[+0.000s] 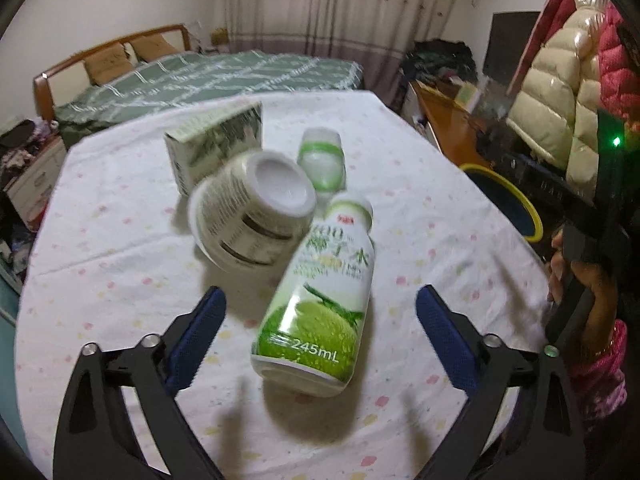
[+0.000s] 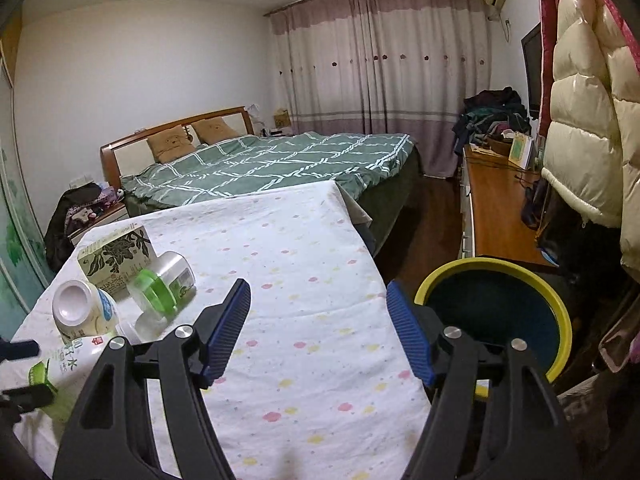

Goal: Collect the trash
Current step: 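Grasp the green-labelled coconut water bottle with the left gripper, then carry the coconut water bottle over the bin and open the left gripper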

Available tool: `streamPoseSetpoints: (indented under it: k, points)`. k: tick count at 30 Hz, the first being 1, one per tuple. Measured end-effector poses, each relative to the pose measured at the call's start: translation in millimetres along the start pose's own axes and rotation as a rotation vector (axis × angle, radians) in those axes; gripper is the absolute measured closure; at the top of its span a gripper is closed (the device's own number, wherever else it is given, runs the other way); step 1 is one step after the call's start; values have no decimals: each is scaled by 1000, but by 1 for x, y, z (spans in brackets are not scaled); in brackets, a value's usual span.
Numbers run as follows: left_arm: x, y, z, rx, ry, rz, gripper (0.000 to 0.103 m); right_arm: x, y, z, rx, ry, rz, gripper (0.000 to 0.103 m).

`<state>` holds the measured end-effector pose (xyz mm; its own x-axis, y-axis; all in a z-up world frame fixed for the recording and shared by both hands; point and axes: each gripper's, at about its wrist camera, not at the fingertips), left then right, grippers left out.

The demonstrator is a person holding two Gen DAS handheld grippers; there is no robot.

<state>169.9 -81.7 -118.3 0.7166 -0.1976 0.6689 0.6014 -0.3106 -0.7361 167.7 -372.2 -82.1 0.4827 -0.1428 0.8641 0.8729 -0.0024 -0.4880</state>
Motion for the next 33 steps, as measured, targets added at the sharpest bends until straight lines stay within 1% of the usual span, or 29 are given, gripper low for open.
streamPoseSetpoints:
  k: [2, 4, 5, 8, 11, 14, 18, 25, 33]
  points:
    - [-2, 8, 1, -17, 2, 19, 24, -2, 0, 2, -1, 3, 2, 36]
    - [-5, 17, 3, -22, 0, 38, 28, -2, 0, 1, 3, 8, 2, 36]
    - [-7, 20, 3, -28, -1, 47, 32, -2, 0, 1, 4, 10, 1, 36]
    - [-13, 26, 5, -38, -5, 68, 37, -3, 1, -3, 10, 17, 4, 36]
    - [-17, 26, 7, -44, -11, 65, 44, -3, 2, -4, 13, 22, 3, 36]
    - [-18, 21, 7, -38, -5, 47, 46, -3, 3, -5, 16, 23, 4, 36]
    - [-13, 6, -1, 8, 41, -13, 47, -3, 3, -5, 18, 26, 4, 36]
    - [14, -20, -12, 30, 107, -109, 48, -3, 3, -5, 20, 32, -4, 36]
    - [41, -25, -30, 50, 124, -170, 51, -3, -5, -11, 22, 48, -12, 36]
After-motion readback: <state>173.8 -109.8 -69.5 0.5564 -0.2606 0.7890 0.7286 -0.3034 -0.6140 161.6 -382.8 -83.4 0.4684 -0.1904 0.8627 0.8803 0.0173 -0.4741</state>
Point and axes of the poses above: each gripper's, at about its wrist camera, not at the fingertips, and y roughly the way its jaws point, z to its left, x to its top, and after that the axes turned 1 degree about x, right-handed
